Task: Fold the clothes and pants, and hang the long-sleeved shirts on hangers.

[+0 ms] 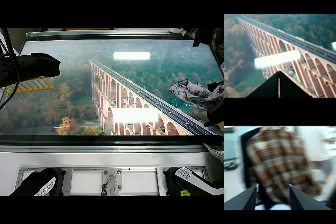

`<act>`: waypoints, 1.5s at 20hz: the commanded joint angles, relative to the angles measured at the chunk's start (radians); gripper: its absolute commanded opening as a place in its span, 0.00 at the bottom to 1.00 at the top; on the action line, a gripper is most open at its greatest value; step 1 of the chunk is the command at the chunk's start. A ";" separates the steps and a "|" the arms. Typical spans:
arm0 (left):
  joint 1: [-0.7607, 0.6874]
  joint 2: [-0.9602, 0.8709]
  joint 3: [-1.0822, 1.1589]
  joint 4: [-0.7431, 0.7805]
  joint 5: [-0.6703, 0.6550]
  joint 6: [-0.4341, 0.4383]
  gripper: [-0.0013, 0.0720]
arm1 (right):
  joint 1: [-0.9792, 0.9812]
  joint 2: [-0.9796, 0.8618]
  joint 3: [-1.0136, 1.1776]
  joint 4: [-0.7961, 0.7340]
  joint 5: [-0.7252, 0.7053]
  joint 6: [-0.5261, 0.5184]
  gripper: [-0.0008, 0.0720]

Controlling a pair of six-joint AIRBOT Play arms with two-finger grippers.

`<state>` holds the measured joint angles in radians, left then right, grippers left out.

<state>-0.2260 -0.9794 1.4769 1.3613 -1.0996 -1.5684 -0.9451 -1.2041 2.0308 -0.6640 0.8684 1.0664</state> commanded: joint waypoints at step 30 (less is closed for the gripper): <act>-0.001 -0.011 0.000 0.000 0.005 0.001 0.04 | 1.318 0.005 -0.434 -0.353 0.662 0.115 0.04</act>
<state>-0.2260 -0.9905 1.4769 1.3609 -1.0950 -1.5684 0.3698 -1.1988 1.5970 -1.0161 1.5257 1.1797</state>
